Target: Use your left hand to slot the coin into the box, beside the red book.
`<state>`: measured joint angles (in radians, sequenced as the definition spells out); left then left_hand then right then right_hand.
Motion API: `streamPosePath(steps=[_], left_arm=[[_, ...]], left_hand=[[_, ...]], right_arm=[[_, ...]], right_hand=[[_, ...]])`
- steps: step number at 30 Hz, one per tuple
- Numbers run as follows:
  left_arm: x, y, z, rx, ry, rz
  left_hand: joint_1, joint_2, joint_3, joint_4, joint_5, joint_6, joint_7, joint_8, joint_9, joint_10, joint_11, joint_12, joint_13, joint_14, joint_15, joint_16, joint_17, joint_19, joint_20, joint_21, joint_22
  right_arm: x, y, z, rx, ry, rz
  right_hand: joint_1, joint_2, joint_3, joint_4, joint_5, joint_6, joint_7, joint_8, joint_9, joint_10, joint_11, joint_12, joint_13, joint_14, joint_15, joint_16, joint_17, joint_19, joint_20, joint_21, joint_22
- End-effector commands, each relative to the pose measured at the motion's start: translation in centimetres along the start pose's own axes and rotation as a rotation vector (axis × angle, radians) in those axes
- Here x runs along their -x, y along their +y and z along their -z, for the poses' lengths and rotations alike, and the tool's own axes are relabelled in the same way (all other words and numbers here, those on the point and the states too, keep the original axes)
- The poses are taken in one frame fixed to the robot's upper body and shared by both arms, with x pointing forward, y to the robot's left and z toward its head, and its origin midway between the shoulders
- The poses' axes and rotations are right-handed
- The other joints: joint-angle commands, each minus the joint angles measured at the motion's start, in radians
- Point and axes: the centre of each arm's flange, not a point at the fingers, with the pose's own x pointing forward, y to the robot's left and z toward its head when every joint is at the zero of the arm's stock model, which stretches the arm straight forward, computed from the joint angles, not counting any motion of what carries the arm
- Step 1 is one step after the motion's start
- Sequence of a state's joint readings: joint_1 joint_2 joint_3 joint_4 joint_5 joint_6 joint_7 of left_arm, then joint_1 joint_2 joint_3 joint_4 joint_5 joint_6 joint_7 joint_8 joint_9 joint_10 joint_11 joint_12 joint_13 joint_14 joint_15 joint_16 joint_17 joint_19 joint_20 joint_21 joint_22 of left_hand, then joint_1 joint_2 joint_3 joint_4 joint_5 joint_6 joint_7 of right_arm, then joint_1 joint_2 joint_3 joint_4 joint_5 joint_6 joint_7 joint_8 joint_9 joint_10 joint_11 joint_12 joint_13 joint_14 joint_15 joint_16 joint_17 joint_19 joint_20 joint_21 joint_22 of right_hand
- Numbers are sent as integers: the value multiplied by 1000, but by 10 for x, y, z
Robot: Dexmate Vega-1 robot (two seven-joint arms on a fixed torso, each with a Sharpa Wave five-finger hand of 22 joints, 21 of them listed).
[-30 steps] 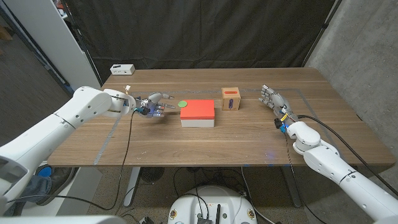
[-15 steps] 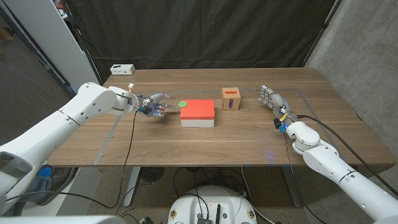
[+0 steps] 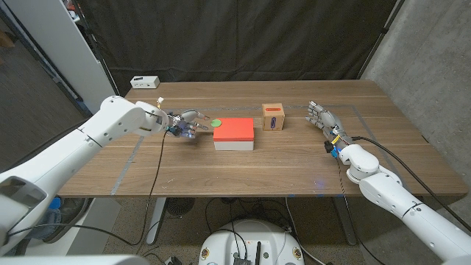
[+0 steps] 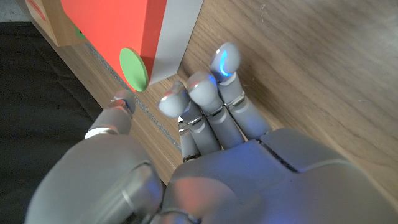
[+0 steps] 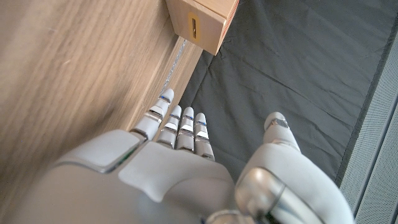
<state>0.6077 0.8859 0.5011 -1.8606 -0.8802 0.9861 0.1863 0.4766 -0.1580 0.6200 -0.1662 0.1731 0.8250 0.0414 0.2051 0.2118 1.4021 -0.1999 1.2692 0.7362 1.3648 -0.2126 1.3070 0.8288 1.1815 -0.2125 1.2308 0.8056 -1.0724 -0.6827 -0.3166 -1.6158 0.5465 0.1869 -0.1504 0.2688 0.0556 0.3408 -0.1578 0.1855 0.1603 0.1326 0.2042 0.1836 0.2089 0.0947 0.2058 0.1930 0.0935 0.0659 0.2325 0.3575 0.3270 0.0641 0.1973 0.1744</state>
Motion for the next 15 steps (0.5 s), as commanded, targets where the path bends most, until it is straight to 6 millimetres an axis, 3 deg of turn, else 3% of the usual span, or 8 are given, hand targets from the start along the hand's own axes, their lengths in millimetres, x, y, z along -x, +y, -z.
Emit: streamPosePath(steps=[1, 15], left_arm=[[-6, -6, -4, -73, 4, 13], [-12, -15, -6, -69, -22, 1]], left_hand=[[-9, -6, -9, 1, 2, 16, 5, -3, 4, -7, -7, 4, -7, 8, -1, 10, 5, 4, -1, 6, 2], [3, 3, -11, -3, 5, 13, 2, -5, 5, -8, -7, 15, -14, 2, -1, 12, 4, -2, -1, 13, 4]], right_arm=[[-1, -1, -1, 4, -1, 0], [2, -3, 0, 1, 4, 4]], right_hand=[[4, -2, -1, 5, 2, 7, 2, 2, 5, 10, 4, 7, 5, 9, -1, 7, 1, 6, 1, 7, 3], [4, -2, -2, 6, 2, 10, 2, 2, 5, 17, 3, 7, 5, 13, 1, 7, 1, 7, 2, 6, 3]])
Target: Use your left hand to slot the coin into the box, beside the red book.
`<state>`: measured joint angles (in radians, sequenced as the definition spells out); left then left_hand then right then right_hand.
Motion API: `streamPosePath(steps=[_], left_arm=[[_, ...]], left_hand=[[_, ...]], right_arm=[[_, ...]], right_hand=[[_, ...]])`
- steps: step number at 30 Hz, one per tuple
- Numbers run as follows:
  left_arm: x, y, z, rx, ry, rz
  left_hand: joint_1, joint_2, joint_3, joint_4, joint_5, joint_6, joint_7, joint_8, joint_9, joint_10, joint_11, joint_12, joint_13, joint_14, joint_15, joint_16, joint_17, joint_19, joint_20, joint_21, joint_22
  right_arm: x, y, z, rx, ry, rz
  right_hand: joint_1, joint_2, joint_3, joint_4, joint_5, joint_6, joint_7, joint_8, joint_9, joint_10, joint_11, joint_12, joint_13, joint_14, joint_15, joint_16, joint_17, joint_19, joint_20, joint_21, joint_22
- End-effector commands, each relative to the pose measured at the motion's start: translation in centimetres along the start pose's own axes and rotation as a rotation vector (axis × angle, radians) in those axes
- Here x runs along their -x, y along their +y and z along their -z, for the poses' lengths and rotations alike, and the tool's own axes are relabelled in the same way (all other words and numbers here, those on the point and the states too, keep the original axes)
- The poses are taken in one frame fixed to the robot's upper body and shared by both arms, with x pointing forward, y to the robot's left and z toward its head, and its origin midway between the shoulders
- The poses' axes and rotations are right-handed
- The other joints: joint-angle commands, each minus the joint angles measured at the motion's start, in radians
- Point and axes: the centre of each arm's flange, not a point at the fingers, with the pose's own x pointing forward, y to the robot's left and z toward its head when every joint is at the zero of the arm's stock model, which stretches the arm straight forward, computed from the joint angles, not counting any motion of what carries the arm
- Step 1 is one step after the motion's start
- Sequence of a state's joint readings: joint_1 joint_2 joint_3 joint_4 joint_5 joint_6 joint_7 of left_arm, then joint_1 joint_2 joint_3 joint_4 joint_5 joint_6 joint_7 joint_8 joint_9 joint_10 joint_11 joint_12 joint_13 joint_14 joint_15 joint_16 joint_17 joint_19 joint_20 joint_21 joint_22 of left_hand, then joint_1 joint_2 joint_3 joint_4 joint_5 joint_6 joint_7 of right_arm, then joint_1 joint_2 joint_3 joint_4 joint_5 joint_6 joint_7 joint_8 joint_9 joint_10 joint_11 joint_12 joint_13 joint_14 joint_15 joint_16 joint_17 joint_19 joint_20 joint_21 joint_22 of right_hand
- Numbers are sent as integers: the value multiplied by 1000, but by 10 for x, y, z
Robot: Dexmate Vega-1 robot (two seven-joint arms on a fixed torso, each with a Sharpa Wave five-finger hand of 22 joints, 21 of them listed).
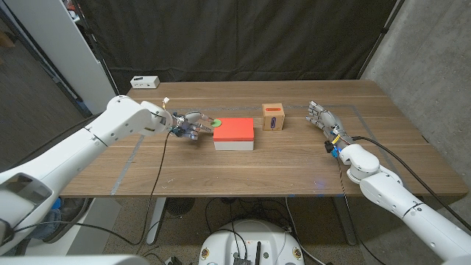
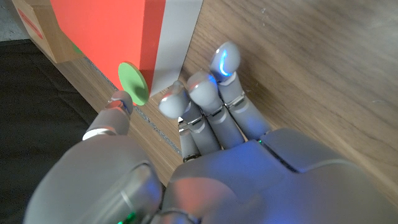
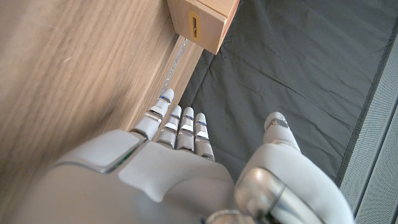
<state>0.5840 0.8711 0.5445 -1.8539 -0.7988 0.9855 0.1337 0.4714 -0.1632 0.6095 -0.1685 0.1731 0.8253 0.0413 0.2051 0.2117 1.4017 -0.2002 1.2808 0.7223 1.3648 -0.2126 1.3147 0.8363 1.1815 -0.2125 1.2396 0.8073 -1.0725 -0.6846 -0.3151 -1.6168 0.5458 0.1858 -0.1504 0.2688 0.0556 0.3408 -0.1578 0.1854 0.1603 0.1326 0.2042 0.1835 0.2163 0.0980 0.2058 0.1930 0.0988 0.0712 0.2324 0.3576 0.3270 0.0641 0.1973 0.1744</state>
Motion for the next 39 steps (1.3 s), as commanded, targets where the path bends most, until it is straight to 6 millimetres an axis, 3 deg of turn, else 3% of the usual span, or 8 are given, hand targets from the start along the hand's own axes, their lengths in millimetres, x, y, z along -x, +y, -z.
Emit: streamPosePath(steps=[1, 25, 39], left_arm=[[-6, -7, -4, -11, -17, -8], [-12, -17, -6, -34, 1, -8], [-4, -23, -4, 63, -38, -48]], left_hand=[[11, 10, 0, -1, 5, 13, 1, -5, 6, -6, -7, 4, -2, 6, -1, 9, -1, -3, -1, 5, 2], [51, 31, 13, -2, 11, 20, 3, -4, 9, -14, -8, 18, -8, 4, -1, 13, -5, -13, -2, 17, -2], [225, 128, 89, -16, 36, 31, -8, 4, 38, -38, -10, 7, -22, -5, 0, 24, -5, -59, -2, 47, 31]], right_arm=[[2, -2, 1, -1, 5, 4], [4, -7, 3, -37, -20, 15], [2, -10, 5, -49, -21, 5]], right_hand=[[4, -2, -2, 6, 2, 10, 1, 2, 5, 10, 0, 7, 5, 7, -4, 7, 0, 7, 2, 6, 3], [3, -2, -3, 6, 1, 14, -1, 1, 5, 26, -4, 9, 6, 16, -3, 9, 0, 16, 4, 8, 3], [-1, -3, -5, 8, 0, 21, -1, 2, 5, 33, -10, 10, 7, 20, -3, 11, 1, 18, 6, 8, 3]])
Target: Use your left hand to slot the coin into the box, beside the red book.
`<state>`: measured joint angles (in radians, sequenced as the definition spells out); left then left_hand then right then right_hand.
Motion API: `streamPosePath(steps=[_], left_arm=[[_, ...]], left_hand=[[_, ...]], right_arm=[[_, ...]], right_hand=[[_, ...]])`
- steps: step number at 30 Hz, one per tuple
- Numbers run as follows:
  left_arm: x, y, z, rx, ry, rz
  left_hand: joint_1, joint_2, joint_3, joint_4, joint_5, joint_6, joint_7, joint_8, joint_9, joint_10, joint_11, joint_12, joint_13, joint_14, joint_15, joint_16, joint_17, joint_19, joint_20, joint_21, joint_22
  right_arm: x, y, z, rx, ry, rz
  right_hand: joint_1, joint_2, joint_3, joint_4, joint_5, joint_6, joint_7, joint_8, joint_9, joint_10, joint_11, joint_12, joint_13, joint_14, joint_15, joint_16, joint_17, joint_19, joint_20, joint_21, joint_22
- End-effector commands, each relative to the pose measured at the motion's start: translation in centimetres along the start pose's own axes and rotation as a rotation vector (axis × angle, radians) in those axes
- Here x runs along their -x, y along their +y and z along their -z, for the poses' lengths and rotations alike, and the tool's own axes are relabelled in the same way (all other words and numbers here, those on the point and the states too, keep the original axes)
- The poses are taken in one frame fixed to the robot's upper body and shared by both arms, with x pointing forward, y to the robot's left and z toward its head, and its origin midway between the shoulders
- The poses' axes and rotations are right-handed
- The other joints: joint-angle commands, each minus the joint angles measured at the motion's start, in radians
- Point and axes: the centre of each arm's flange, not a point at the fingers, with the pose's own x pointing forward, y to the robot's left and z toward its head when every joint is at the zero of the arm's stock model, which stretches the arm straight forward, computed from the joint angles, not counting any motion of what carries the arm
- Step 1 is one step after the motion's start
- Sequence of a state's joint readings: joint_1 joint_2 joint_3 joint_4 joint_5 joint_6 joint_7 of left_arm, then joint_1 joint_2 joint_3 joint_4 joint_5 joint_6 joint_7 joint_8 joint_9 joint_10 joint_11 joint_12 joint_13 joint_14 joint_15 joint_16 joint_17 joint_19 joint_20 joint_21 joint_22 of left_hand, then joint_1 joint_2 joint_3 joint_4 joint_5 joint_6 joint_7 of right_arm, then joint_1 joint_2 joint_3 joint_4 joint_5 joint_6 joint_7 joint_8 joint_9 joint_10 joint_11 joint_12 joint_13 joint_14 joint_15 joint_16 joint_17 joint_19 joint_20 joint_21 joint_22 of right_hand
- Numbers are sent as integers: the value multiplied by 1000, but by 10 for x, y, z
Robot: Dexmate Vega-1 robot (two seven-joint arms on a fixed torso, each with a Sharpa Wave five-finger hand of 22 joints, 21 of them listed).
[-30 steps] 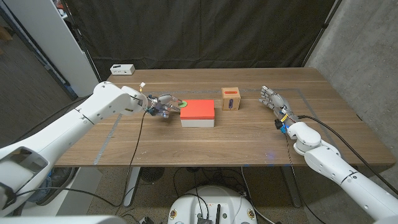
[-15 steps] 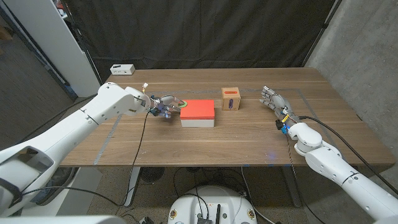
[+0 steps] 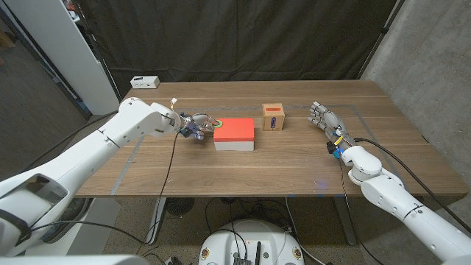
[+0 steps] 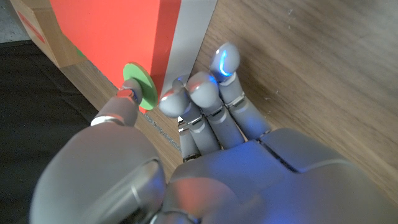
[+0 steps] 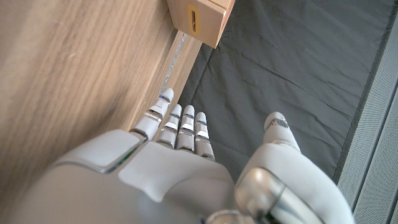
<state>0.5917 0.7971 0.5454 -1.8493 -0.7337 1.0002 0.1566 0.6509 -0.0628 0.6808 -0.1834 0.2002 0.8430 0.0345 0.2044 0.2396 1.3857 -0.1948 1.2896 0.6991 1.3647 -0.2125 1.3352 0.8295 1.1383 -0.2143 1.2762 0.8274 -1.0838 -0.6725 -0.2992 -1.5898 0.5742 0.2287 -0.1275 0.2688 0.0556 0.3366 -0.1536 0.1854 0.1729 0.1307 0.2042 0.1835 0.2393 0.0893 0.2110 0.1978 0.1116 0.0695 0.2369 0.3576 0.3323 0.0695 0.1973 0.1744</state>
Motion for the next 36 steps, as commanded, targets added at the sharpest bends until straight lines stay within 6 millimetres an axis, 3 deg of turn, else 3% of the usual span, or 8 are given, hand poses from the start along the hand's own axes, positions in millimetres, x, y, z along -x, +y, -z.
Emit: streamPosePath(steps=[1, 10, 19, 36], left_arm=[[6, -5, 4, 80, -24, -38], [4, -11, 9, 160, -35, -37], [7, -18, 15, 219, -53, -54], [21, -13, 32, 289, -76, -142]], left_hand=[[51, 31, 20, -1, 10, 13, -2, 5, 11, -24, -15, -3, 1, -4, 0, 5, 3, -19, -1, 12, 12], [108, 68, 34, 3, 15, 29, -7, 4, 23, -35, -15, -9, -5, -10, 1, 13, 15, -52, 0, 36, 28], [178, 144, 62, -1, 26, 68, -19, 7, 48, -55, -6, -9, -4, -32, 1, 12, 31, -93, 0, 73, 40], [226, 146, 53, -5, 29, 121, 3, 26, 112, -55, 4, 4, -4, -46, 1, 13, 38, -121, -1, 119, 36]], right_arm=[[-2, -3, 1, -12, -4, -4], [-1, -5, 0, -15, -5, -5], [-1, -6, 0, -18, -2, -7], [-8, 1, -3, 4, 2, -34]], right_hand=[[-1, -3, -1, 4, 0, 9, 0, 2, 5, 10, -2, 4, 2, 8, -1, 7, 1, 13, 0, 8, 3], [-4, -3, -3, 6, -1, 11, 1, 1, 5, 13, -8, 4, 3, 12, -1, 8, 2, 15, 2, 8, 3], [-7, -3, -5, 7, -1, 13, 1, 1, 5, 18, -10, 4, 4, 15, -1, 9, 2, 17, 2, 8, 3], [-11, -4, -7, 8, -2, 11, 1, -1, 6, 18, -10, 3, 5, 17, 0, 9, 3, 18, 4, 8, 3]])
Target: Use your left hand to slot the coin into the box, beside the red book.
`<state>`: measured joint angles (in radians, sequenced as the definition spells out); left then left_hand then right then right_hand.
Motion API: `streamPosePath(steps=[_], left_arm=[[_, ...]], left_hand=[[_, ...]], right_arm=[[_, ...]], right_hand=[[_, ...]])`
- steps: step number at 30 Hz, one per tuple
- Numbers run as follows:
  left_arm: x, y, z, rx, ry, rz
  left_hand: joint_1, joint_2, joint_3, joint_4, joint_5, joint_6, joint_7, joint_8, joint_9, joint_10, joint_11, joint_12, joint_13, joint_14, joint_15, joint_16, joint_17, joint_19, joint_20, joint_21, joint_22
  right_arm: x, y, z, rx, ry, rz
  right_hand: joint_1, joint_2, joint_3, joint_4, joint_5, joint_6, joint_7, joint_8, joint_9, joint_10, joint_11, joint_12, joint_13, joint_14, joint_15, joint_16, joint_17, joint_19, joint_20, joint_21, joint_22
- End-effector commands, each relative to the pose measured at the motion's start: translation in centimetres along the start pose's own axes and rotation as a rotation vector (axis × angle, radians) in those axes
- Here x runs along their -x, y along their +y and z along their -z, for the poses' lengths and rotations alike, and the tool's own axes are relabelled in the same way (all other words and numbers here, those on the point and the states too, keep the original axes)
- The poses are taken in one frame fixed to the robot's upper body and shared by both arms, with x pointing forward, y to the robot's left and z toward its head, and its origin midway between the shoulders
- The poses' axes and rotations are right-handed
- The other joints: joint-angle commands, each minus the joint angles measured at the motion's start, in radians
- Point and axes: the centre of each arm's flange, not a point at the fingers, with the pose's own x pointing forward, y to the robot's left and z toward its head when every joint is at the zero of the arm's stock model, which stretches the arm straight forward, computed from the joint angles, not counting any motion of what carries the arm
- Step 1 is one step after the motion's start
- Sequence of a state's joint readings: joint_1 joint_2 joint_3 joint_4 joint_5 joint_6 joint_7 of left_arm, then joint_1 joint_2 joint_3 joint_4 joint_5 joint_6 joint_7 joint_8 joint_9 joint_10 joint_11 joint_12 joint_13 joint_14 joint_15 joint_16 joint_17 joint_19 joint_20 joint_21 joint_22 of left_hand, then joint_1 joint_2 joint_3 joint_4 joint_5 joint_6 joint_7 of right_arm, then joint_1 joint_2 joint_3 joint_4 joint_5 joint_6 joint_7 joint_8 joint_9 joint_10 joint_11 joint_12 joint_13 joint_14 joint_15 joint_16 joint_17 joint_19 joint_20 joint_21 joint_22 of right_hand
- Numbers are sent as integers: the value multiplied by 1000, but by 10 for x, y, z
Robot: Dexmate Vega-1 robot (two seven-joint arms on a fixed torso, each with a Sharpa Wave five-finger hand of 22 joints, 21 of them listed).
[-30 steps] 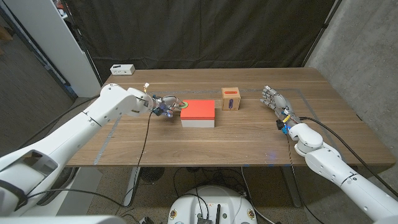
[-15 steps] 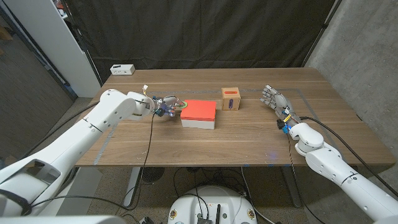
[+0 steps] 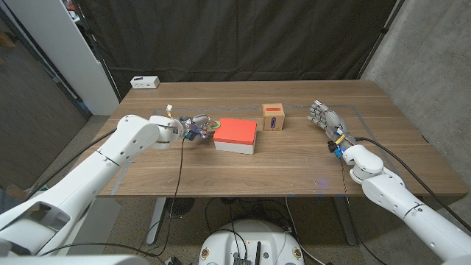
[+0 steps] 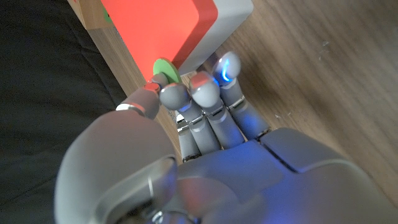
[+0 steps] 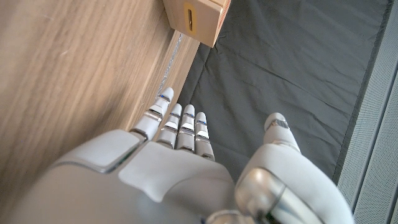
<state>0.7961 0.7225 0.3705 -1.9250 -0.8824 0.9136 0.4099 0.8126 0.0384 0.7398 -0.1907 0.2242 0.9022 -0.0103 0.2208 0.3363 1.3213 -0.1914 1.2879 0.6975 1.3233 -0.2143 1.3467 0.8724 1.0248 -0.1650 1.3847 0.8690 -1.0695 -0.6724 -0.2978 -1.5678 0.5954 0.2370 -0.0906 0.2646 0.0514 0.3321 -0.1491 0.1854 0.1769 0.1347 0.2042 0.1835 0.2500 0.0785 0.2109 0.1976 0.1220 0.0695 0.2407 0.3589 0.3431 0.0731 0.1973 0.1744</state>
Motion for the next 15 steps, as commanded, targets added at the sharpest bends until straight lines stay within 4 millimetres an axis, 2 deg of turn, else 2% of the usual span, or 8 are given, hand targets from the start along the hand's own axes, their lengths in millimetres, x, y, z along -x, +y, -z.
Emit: streamPosePath(steps=[1, 15], left_arm=[[11, 8, 6, 55, -28, -71], [37, 15, -17, -39, -115, -175]], left_hand=[[68, 45, -7, 2, 5, 64, 51, 10, 21, 6, 1, 7, 0, 1, 3, 6, -2, -8, -50, 13, -8], [101, 39, -22, 3, 12, 101, 78, 17, 82, 8, 1, 18, 0, 9, 2, 9, -1, -13, -50, 46, -42]], right_arm=[[-4, 5, -3, 21, 6, -15], [-4, 6, -6, 31, 7, -18]], right_hand=[[-7, 0, -2, 4, -2, 7, -2, -1, 6, 8, 1, 3, 5, 6, 0, 5, 2, 8, 0, 8, 3], [-9, 0, -4, 4, -2, 7, -4, -2, 6, 7, 3, 1, 6, 7, 1, 5, 3, 8, 2, 7, 3]])
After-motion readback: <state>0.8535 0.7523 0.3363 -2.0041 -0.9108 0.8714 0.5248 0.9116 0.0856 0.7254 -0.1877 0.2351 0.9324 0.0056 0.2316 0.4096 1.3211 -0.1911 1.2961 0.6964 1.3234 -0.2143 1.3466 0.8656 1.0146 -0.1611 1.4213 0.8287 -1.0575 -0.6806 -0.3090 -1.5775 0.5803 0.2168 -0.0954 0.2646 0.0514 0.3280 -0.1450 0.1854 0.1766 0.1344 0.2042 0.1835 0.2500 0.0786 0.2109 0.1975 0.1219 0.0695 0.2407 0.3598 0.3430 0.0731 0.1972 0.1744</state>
